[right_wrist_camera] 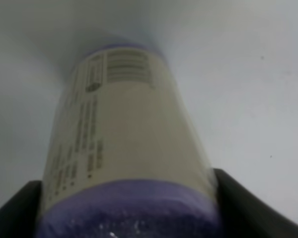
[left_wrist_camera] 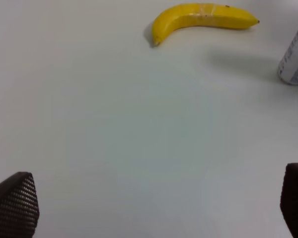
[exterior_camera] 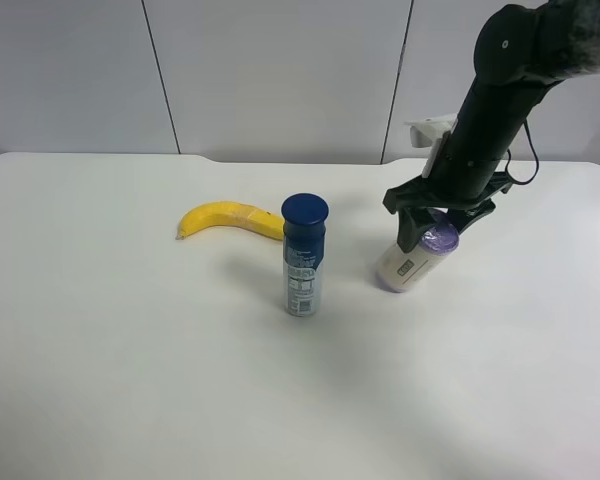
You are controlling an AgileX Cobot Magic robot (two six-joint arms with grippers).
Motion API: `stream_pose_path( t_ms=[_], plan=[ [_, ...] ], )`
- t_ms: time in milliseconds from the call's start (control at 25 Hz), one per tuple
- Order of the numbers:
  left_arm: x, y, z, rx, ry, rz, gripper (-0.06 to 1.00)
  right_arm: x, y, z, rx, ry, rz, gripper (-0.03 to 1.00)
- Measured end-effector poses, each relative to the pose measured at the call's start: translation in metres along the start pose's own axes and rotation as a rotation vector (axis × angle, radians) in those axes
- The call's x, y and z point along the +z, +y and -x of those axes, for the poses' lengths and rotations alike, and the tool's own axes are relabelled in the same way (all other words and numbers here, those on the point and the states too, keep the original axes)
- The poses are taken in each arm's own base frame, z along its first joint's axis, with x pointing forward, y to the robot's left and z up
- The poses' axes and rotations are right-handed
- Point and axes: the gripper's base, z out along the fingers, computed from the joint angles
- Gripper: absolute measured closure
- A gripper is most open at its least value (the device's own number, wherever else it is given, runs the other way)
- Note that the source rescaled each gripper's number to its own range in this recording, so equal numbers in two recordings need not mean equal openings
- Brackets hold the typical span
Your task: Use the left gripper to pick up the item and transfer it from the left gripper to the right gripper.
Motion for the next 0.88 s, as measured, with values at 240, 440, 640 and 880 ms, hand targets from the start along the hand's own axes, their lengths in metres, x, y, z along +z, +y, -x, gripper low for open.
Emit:
stream_pose_path(
  t_ms=[240, 440, 640, 880],
  plan=[
    [0.0, 0.0, 0.0, 0.0, 0.0, 0.0, -0.05, 0.003, -0.012, -0.001, 0.044, 0.015, 0.007, 0.97],
    [0.0, 0.0, 0.0, 0.0, 0.0, 0.0, -0.05, 0.002, -0.011, -0.001, 0.051, 0.023, 0.009, 0.93],
    [0.0, 0.0, 0.0, 0.0, 0.0, 0.0, -0.05, 0.002, -0.012, 0.001, 0.055, 0.003, 0.005, 0.08],
    [0.0, 0.0, 0.0, -0.001, 0.0, 0.0, -0.05, -0.012, -0.01, 0.0, 0.048, -0.011, 0.006, -0.03]
  ],
)
